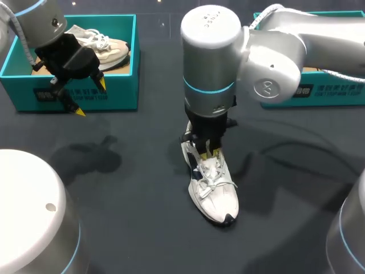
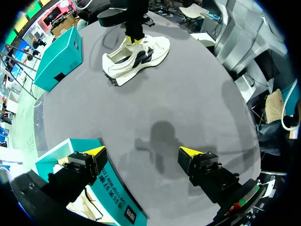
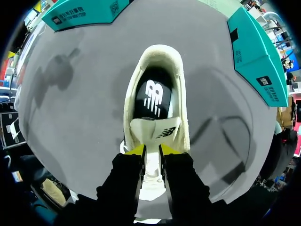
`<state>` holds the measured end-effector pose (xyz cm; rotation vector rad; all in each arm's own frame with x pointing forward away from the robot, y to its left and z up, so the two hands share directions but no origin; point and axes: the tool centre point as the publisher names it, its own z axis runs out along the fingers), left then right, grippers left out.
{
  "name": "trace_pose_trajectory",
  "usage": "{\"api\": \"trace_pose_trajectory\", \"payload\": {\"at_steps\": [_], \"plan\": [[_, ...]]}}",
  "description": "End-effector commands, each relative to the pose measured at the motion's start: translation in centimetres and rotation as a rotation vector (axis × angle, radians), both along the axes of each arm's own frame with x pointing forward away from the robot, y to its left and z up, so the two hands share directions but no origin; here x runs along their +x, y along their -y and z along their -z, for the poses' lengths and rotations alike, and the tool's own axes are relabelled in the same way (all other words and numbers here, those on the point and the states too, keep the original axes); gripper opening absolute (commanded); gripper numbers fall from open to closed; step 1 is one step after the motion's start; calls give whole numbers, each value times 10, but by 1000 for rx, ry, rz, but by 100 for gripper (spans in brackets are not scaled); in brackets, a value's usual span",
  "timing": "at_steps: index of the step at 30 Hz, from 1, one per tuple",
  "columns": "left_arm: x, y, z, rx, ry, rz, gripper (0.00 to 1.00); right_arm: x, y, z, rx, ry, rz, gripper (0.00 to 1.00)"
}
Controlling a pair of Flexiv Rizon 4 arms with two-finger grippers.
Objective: Take the shoe out of the shoebox, open the shoe tongue, remove and reinsert the insole, then place the shoe into the shoebox
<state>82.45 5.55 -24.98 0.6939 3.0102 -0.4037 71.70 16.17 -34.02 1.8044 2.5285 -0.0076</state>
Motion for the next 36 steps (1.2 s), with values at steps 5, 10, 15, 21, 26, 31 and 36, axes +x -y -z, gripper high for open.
{"api": "trace_pose_trajectory", "payload": {"at_steps": [5, 10, 15, 21, 26, 31, 36], "plan": [[0, 0, 0, 2, 0, 1, 100, 4, -6, 0, 10, 0, -19, 19], [0, 0, 0, 2, 0, 1, 100, -2, -7, -12, -26, 22, -21, 20], [0, 0, 0, 2, 0, 1, 100, 8, -5, 4, 14, 4, -41, 21], [0, 0, 0, 2, 0, 1, 100, 23, -2, 21, 54, -17, -67, 22], [0, 0, 0, 2, 0, 1, 100, 21, -2, 0, 0, 8, -78, 22], [0, 0, 0, 2, 0, 1, 100, 17, -1, -30, -59, 46, -120, 23], [0, 0, 0, 2, 0, 1, 100, 20, -2, -52, -123, 60, -246, 24]]}}
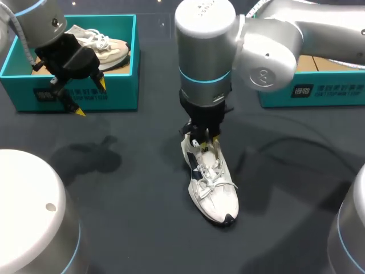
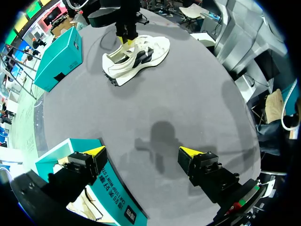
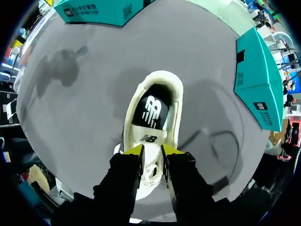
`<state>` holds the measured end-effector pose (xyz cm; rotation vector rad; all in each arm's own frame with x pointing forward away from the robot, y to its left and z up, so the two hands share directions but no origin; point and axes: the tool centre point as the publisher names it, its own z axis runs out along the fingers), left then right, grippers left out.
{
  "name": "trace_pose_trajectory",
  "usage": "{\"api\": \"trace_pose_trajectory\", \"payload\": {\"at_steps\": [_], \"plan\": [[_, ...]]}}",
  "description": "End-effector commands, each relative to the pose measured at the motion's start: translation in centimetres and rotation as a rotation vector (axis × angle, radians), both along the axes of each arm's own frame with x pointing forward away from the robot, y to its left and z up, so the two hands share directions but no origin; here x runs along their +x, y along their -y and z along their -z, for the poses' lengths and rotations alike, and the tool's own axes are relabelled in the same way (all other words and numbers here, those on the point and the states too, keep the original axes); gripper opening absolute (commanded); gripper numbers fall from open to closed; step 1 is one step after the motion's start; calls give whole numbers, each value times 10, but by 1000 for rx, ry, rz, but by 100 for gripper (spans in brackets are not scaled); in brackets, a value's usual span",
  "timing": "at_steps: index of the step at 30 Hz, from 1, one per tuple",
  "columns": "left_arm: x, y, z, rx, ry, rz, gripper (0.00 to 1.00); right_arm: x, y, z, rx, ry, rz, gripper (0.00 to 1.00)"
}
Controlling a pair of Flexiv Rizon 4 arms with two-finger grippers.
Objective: Take the shoe out of the shoebox, open the shoe tongue, remove and reinsert the insole, then place the shoe into the shoebox
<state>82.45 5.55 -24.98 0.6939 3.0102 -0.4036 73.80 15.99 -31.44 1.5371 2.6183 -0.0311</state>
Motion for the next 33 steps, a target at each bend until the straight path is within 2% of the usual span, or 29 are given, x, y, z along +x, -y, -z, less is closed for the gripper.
{"api": "trace_pose_trajectory", "payload": {"at_steps": [1, 6, 10, 11, 12, 13, 25, 32, 33], "plan": [[0, 0, 0, 2, 0, 1, 100, 1, -5, -29, -84, 13, -113, 27], [0, 0, 0, 2, 0, 1, 100, 9, -6, -37, -90, 43, -379, 40], [0, 0, 0, 2, 0, 1, 100, 12, -8, -42, -143, 64, -598, 45], [0, 0, 0, 2, 0, 1, 100, 12, -10, -43, -154, 74, -646, 55], [0, 0, 0, 2, 0, 1, 100, 12, -11, -45, -145, 92, -712, 87], [0, 0, 0, 2, 0, 1, 100, 10, -10, -47, -132, 110, -783, 100], [0, 0, 0, 2, 0, 1, 100, 10, -8, -50, -132, 108, -792, 100], [0, 0, 0, 2, 0, 1, 100, 34, -19, -57, -185, 59, -1081, 100], [0, 0, 0, 2, 0, 1, 100, 38, -21, -58, -199, 63, -1087, 100]]}}
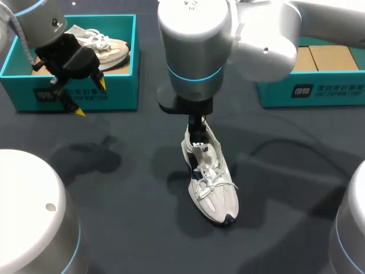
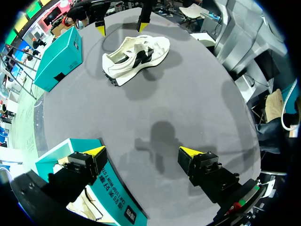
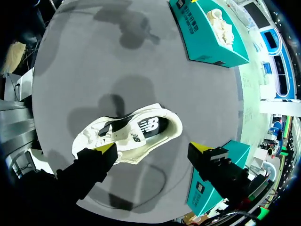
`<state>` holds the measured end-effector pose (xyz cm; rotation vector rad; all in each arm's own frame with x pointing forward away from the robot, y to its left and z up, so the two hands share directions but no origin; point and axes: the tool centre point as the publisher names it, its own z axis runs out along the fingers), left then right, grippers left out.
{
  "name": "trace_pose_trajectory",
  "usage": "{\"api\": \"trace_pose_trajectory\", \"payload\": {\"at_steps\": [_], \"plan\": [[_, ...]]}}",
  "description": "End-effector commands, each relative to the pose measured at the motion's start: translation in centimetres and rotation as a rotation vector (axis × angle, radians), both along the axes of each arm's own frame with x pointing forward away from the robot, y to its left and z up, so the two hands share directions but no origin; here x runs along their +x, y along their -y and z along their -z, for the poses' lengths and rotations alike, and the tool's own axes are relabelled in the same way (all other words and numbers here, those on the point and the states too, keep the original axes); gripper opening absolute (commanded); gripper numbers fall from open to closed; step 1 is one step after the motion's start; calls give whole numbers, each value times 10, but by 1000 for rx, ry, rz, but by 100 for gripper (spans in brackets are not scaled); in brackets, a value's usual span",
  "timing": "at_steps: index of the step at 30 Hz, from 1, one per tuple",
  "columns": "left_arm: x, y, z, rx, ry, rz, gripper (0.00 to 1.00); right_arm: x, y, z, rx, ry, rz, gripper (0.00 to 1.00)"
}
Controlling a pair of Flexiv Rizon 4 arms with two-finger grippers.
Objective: Take the shoe out of the shoebox, open the shoe tongue, remove and reinsert the insole, then place the shoe into the shoebox
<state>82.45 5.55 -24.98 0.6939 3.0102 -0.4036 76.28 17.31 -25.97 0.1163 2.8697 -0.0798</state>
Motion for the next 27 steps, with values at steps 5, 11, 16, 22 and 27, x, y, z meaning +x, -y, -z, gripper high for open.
{"api": "trace_pose_trajectory", "payload": {"at_steps": [5, 11, 16, 22, 27], "plan": [[0, 0, 0, 2, 0, 1, 100, 33, -11, -1, -46, -41, -287, 100], [0, 0, 0, 2, 0, 1, 100, 43, -8, 1, -79, -99, -231, 100], [0, 0, 0, 2, 0, 1, 100, 43, -8, 1, -79, -99, -231, 100], [0, 0, 0, 2, 0, 1, 100, 64, -19, 22, -88, -134, -288, 100], [0, 0, 0, 2, 0, 1, 100, 75, -16, 38, -84, -139, -300, 100]]}}
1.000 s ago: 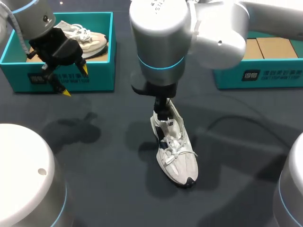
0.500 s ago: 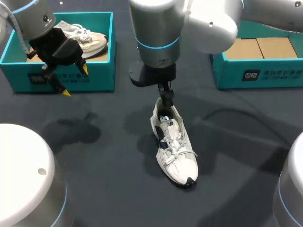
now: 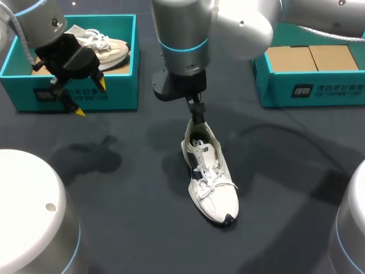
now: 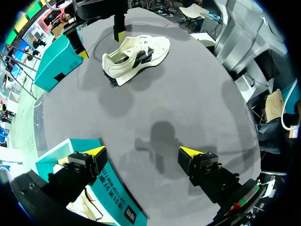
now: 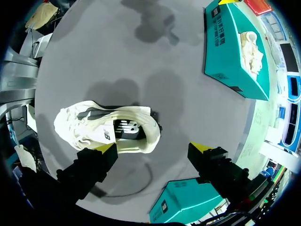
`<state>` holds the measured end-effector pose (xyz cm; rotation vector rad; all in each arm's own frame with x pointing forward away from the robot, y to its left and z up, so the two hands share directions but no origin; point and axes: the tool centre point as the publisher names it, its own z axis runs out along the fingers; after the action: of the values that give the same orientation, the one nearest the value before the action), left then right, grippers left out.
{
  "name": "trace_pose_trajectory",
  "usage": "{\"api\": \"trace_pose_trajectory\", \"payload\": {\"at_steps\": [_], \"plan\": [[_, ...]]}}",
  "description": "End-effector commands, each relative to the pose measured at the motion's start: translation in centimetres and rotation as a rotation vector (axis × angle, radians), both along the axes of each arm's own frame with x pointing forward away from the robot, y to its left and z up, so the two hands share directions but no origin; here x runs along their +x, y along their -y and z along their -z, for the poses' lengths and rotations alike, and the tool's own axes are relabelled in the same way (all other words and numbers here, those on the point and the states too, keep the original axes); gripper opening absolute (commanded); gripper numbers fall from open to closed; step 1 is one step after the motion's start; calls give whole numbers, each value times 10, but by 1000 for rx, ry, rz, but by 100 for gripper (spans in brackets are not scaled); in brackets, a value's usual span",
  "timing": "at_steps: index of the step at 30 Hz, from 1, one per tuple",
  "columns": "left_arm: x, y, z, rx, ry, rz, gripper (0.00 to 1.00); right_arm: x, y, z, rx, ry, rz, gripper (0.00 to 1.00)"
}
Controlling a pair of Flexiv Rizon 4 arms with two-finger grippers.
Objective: Take the shoe out of the shoebox, open the shoe tongue, remove and reinsert the insole, then place the shoe into the shoebox
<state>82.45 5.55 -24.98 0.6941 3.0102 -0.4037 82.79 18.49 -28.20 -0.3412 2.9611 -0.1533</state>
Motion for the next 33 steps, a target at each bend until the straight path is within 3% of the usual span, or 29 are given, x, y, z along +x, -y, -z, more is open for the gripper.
{"api": "trace_pose_trajectory", "payload": {"at_steps": [1, 17, 33], "plan": [[0, 0, 0, 2, 0, 1, 100, 13, -3, 19, 2, -27, 2, 100], [0, 0, 0, 2, 0, 1, 100, 19, 9, 42, 18, -45, -8, 100], [0, 0, 0, 2, 0, 1, 100, 18, 7, 82, 31, -81, -32, 100]]}}
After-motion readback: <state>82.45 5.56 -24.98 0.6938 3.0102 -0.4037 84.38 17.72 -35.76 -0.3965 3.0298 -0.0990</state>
